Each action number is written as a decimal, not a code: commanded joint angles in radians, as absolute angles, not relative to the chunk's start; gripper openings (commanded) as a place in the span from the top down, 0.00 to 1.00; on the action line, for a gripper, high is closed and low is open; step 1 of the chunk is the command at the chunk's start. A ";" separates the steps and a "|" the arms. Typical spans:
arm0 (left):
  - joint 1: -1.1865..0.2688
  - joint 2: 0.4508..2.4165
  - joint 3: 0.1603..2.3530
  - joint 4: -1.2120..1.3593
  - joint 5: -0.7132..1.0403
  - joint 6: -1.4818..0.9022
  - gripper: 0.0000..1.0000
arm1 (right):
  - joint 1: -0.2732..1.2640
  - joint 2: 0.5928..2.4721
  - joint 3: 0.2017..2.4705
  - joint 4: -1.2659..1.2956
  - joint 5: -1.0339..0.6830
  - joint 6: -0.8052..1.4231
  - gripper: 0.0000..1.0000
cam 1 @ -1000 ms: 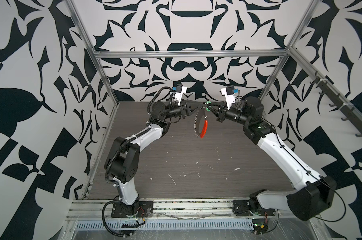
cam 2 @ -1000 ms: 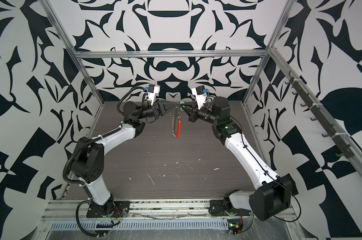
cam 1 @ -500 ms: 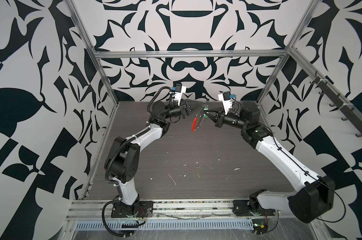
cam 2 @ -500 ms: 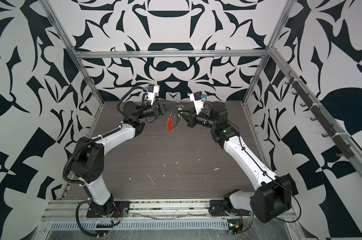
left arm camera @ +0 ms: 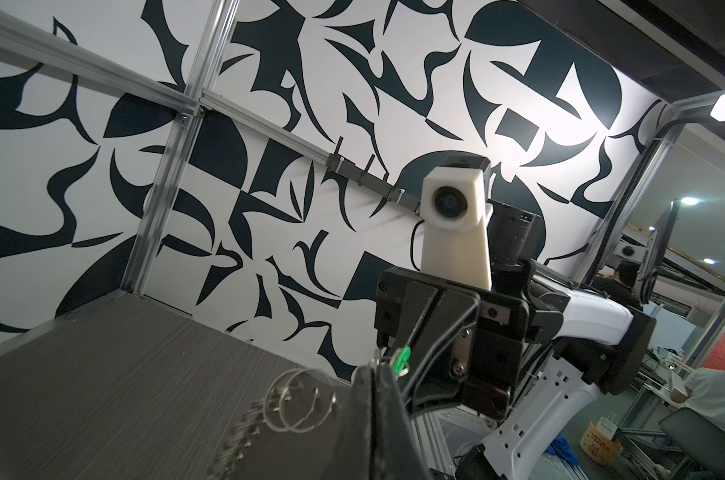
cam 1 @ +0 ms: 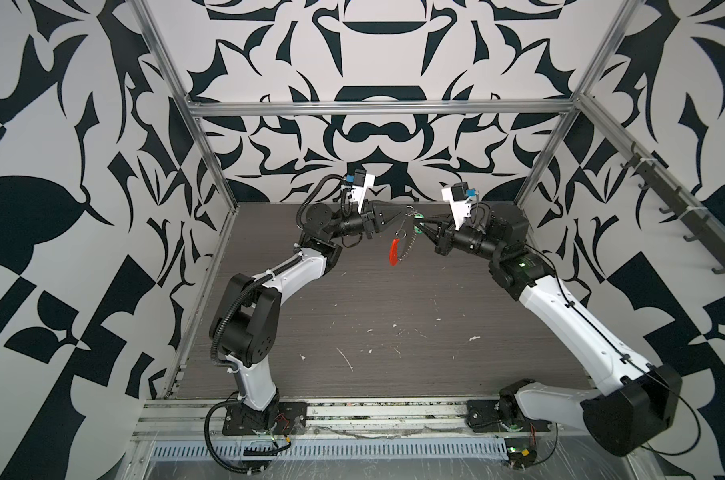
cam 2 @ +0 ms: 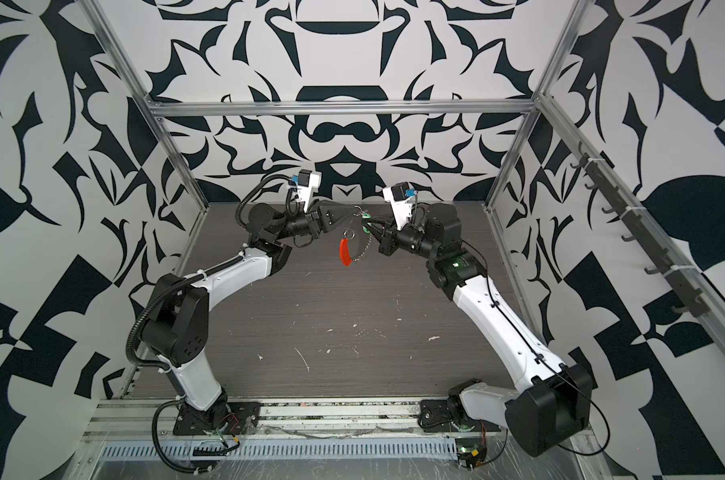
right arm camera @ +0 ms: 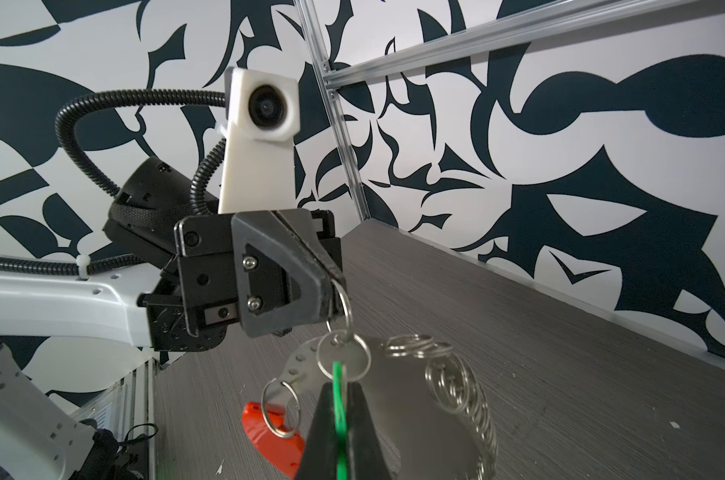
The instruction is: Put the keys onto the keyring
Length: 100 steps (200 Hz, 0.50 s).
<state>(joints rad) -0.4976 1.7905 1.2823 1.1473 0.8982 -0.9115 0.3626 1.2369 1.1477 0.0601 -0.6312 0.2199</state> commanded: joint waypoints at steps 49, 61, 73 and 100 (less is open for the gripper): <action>-0.486 1.736 1.202 1.048 0.833 -0.758 1.00 | 0.365 1.269 1.200 0.030 -0.634 0.227 1.00; -0.487 1.729 1.162 0.994 0.783 -0.686 0.83 | 0.365 1.299 1.213 -0.008 -0.636 0.227 1.00; -0.485 1.715 1.125 0.925 0.708 -0.620 0.71 | 0.365 1.329 1.223 -0.054 -0.635 0.216 1.00; -0.486 1.664 1.075 0.715 0.523 -0.486 0.61 | 0.365 1.392 1.265 -0.200 -0.558 0.149 1.00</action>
<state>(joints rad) -0.4908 1.7332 1.1091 0.9176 0.7185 -0.6567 0.3626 1.3655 1.1908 -0.0944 -0.6163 0.2058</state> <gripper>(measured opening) 0.364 0.048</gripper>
